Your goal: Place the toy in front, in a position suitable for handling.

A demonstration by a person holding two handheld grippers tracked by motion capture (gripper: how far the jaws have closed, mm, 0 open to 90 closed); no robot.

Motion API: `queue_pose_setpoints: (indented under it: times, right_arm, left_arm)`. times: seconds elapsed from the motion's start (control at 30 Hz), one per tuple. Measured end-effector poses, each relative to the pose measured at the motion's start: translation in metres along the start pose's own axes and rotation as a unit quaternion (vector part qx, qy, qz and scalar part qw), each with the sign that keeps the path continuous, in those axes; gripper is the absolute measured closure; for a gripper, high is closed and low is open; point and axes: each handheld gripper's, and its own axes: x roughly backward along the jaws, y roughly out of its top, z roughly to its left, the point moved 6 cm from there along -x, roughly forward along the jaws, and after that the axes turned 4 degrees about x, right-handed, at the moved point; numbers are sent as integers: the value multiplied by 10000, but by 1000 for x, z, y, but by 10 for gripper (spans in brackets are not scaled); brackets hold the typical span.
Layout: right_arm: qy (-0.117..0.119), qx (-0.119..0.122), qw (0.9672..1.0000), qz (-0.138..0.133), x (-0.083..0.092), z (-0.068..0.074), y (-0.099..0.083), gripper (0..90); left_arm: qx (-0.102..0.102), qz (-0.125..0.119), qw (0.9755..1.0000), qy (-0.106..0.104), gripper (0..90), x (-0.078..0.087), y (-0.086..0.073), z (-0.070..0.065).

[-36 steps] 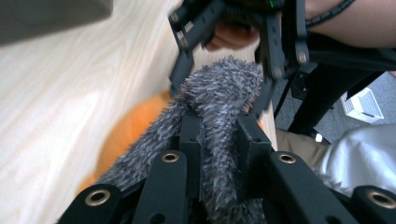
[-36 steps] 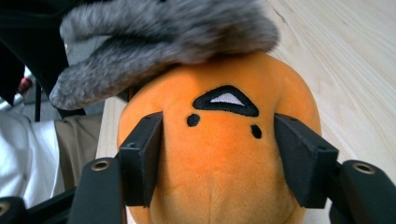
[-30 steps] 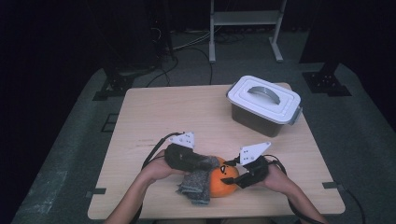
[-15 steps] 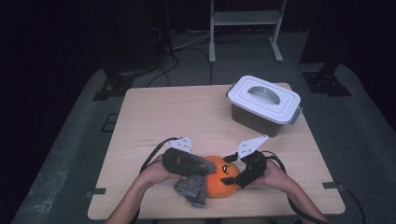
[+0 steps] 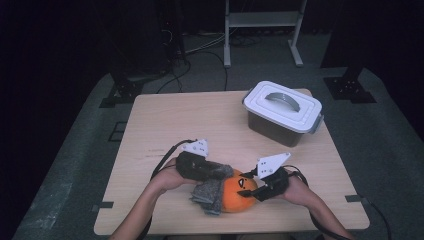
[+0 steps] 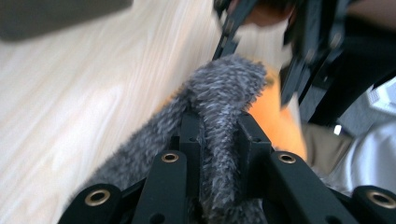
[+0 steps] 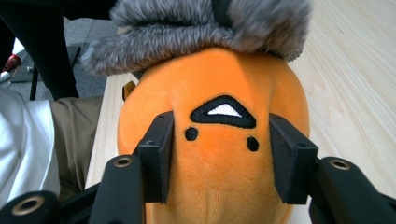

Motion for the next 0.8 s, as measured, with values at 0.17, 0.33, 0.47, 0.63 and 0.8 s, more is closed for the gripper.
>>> queue_pose_setpoints:
  times: [0.17,0.33,0.47,0.63,0.8]
  right_arm:
    - [-35,68,10000,38,7,0,-5,489]
    - [68,-150,9998,59,11,-2,-5,349]
    - [171,-567,9982,62,10,-8,-6,244]
    - [203,-800,9966,50,10,-10,-11,227]
    - [147,-530,9984,139,11,-7,-11,379]
  left_arm:
    - [128,-40,9999,-28,753,1,-13,2]
    - [191,-20,9997,-122,753,0,-20,1]
    - [173,33,9997,-195,753,-2,-21,-2]
    - [162,29,9996,-238,753,-2,-20,-3]
    - [38,-29,9997,-245,753,-1,-6,-6]
